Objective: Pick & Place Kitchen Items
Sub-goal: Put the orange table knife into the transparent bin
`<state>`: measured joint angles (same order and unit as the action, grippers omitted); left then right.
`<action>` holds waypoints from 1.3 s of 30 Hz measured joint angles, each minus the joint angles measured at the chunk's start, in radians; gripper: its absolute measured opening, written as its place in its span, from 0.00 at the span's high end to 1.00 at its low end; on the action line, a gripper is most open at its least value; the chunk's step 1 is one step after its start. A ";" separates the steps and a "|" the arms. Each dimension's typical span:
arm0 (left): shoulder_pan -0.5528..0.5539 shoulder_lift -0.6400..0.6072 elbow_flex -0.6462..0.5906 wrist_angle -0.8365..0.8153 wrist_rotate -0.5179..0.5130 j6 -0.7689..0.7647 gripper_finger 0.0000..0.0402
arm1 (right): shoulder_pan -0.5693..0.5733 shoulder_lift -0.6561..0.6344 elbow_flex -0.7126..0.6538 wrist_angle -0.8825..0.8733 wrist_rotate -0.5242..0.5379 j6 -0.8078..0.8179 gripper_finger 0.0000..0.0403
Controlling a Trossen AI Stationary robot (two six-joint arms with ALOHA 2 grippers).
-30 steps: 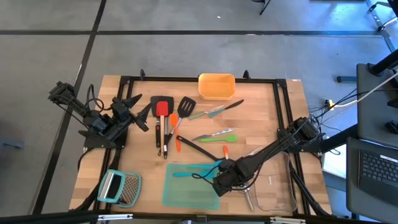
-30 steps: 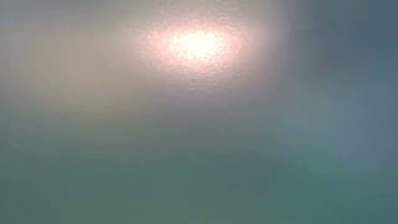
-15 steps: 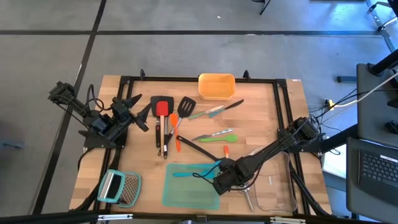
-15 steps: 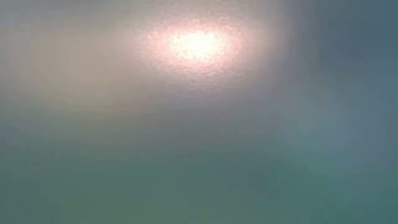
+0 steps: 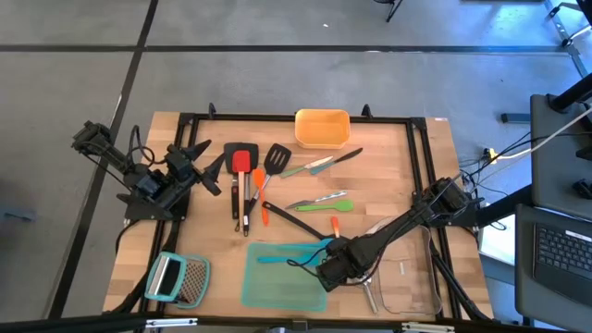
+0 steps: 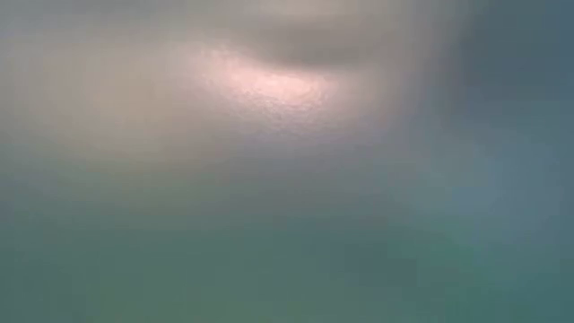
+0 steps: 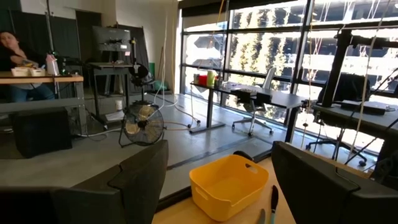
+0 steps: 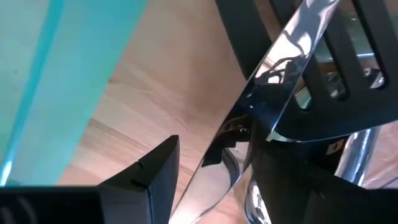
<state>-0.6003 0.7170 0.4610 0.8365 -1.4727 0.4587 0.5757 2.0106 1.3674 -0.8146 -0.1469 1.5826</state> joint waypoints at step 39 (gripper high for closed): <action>0.000 0.000 0.000 0.000 0.000 0.000 0.30 | 0.000 0.000 0.000 -0.047 -0.052 -0.027 0.79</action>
<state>-0.6001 0.7170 0.4610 0.8364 -1.4727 0.4587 0.5758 2.0106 1.3674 -0.8612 -0.1989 1.5558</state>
